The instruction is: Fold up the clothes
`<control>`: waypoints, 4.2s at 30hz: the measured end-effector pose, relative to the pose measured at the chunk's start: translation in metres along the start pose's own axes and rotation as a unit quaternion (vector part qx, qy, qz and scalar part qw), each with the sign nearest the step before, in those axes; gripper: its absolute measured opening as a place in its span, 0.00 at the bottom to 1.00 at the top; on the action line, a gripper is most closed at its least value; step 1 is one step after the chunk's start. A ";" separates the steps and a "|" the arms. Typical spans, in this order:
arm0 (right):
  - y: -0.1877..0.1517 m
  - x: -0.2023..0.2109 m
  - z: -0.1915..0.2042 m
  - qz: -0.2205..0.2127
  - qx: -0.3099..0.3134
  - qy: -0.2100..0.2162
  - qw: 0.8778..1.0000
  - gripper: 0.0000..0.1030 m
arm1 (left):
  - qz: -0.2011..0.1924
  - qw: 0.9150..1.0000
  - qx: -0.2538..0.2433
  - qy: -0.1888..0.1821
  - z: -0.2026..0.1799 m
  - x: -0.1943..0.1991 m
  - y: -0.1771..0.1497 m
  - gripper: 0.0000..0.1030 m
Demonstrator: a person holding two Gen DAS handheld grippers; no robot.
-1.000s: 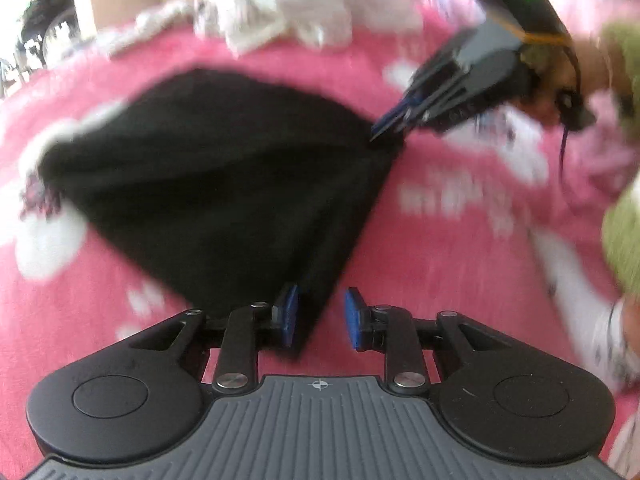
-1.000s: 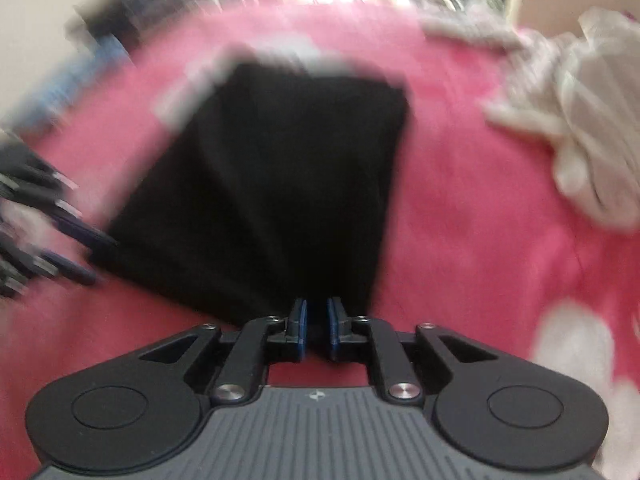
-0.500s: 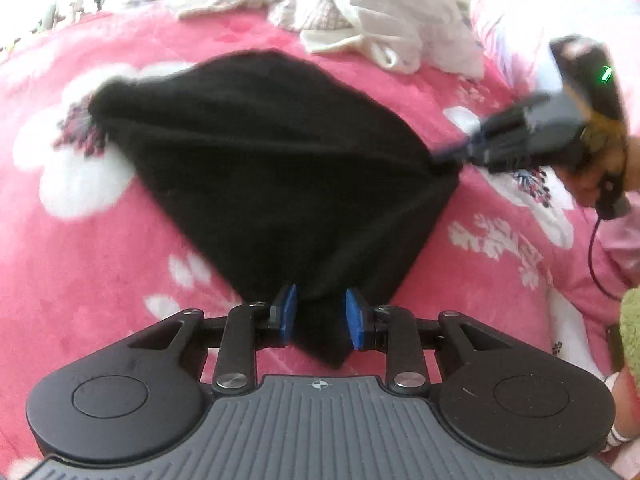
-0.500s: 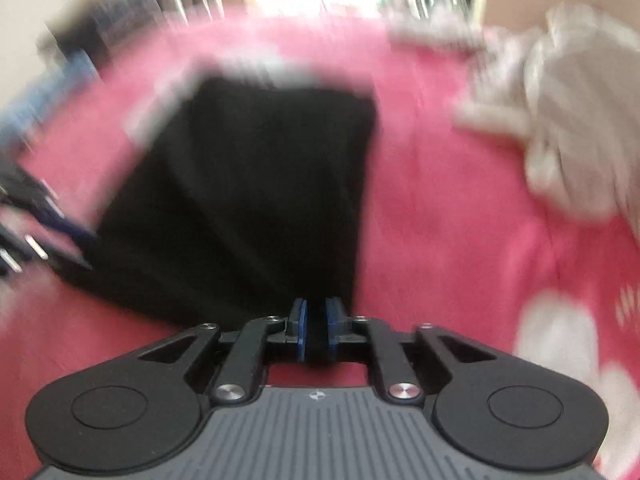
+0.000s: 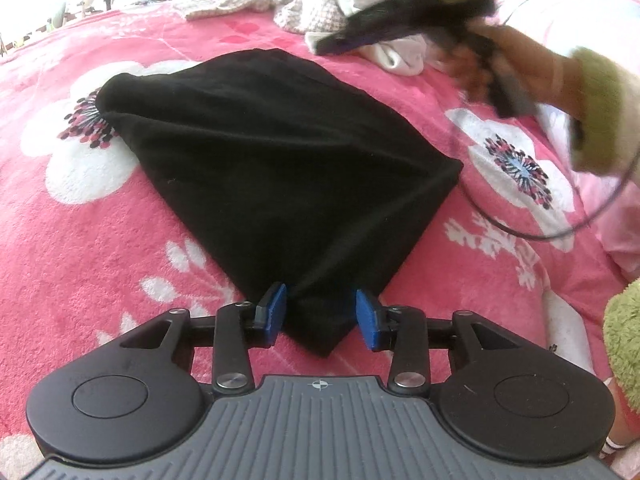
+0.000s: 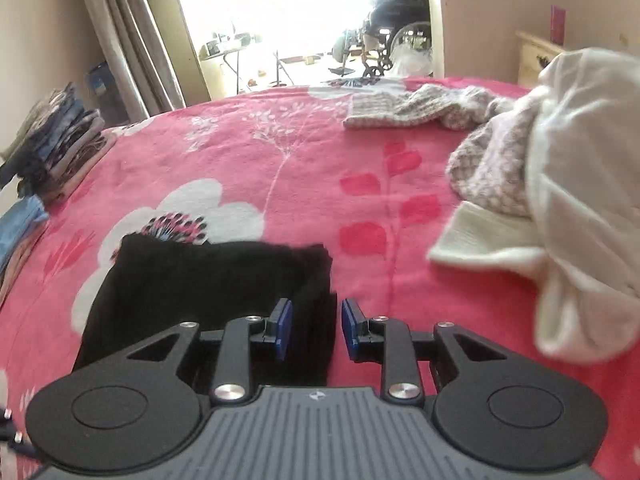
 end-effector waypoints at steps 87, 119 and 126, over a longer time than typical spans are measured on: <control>0.096 -0.052 0.054 0.013 0.041 0.170 0.985 0.05 | -0.026 0.998 0.045 0.027 0.010 0.025 0.009 0.39; -0.033 -0.006 0.022 0.091 0.059 0.075 0.991 0.00 | 0.107 0.972 0.086 0.191 0.026 -0.033 0.070 0.42; -0.030 0.040 0.008 0.029 0.011 0.042 0.999 0.03 | 0.108 0.970 0.078 0.205 0.021 -0.034 0.070 0.42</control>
Point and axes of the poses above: each gripper's, at about its wrist camera, not at the fingertips, and x roughly against the way its jaws point, z to its left, y to its top, the point moved 4 cm from there along -x, roughly the way its jaws point, and after that the axes turned 3 degrees about x, right-handed, at the moved point
